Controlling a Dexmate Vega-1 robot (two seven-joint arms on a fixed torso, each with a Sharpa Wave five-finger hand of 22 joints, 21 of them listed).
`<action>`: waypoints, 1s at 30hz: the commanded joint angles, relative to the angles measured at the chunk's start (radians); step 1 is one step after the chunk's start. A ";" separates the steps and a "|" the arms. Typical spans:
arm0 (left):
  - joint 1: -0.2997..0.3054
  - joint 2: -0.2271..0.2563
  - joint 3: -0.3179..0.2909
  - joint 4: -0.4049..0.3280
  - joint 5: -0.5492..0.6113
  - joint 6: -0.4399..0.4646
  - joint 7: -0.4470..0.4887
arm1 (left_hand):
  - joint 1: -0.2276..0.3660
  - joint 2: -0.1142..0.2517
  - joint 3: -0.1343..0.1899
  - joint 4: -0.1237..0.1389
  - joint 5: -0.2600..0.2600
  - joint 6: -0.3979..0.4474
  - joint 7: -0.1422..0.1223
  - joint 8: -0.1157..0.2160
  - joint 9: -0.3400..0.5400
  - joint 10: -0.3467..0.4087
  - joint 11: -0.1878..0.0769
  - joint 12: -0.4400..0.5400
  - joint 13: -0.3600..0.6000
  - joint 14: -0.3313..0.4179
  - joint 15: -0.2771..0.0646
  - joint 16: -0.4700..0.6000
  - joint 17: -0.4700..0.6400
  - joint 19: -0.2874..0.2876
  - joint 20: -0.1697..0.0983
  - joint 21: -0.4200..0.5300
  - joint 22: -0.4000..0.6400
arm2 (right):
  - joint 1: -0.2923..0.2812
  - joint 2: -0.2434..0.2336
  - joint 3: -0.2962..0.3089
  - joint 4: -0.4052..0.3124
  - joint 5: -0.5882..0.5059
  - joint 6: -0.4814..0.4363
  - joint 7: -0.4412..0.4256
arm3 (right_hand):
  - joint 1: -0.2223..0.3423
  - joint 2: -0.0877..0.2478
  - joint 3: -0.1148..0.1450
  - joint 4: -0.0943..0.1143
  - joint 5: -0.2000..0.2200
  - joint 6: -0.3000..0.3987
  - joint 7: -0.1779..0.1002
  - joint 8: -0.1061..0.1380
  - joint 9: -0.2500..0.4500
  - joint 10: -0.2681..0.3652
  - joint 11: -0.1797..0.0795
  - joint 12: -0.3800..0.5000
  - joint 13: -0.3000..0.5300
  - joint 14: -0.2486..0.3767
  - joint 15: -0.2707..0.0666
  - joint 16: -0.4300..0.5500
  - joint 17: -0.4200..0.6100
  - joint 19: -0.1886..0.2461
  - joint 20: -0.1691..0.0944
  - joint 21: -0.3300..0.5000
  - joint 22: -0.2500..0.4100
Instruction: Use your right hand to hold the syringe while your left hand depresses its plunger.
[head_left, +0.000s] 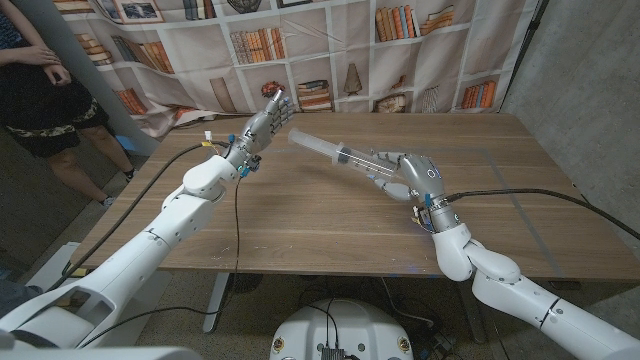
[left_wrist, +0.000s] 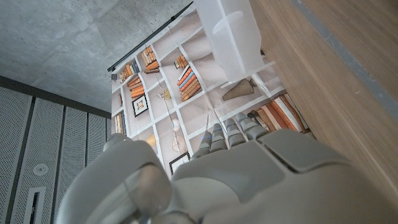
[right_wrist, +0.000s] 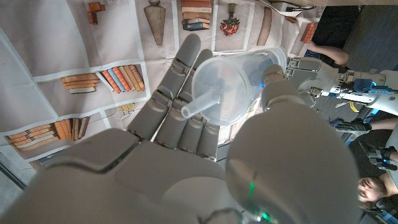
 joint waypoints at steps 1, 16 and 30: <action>0.020 -0.001 -0.009 -0.001 -0.015 -0.011 0.002 | -0.001 0.005 -0.008 -0.001 -0.002 0.002 -0.001 0.004 0.003 -0.001 0.005 0.000 0.005 -0.002 0.008 -0.001 0.005 -0.004 0.005 -0.004 0.005 | -0.011 0.025 0.030 0.009 0.070 0.053 -0.035 | 0.205 0.213 0.001 0.002 0.007 0.159 -0.144 -0.002 0.003 0.085 -0.067 -0.001 0.002 0.016 -0.034 0.002 0.003 0.002 -0.081 0.010 0.001; 0.009 -0.009 -0.009 0.015 -0.035 -0.012 -0.023 | -0.004 0.003 -0.014 0.001 -0.002 -0.002 -0.003 0.005 0.003 -0.003 0.005 0.001 0.006 -0.004 0.008 0.000 0.005 -0.008 0.006 -0.005 0.005 | -0.010 0.054 0.044 0.047 0.097 0.128 -0.063 | 0.206 0.212 -0.002 0.001 0.007 0.157 -0.141 -0.008 0.005 0.088 -0.062 -0.006 -0.001 0.018 -0.033 -0.001 0.002 0.001 -0.081 0.018 -0.001; -0.088 -0.053 0.061 0.080 -0.017 -0.002 -0.132 | -0.007 0.000 -0.019 0.002 -0.001 -0.016 -0.003 0.003 0.003 -0.010 0.012 0.000 0.006 -0.012 0.014 -0.001 0.005 -0.011 0.004 -0.004 0.005 | -0.002 0.057 0.049 0.044 0.078 0.136 -0.051 | 0.206 0.213 -0.004 0.002 0.007 0.160 -0.140 -0.010 0.007 0.090 -0.064 -0.009 -0.002 0.019 -0.033 -0.003 0.001 -0.001 -0.081 0.022 -0.002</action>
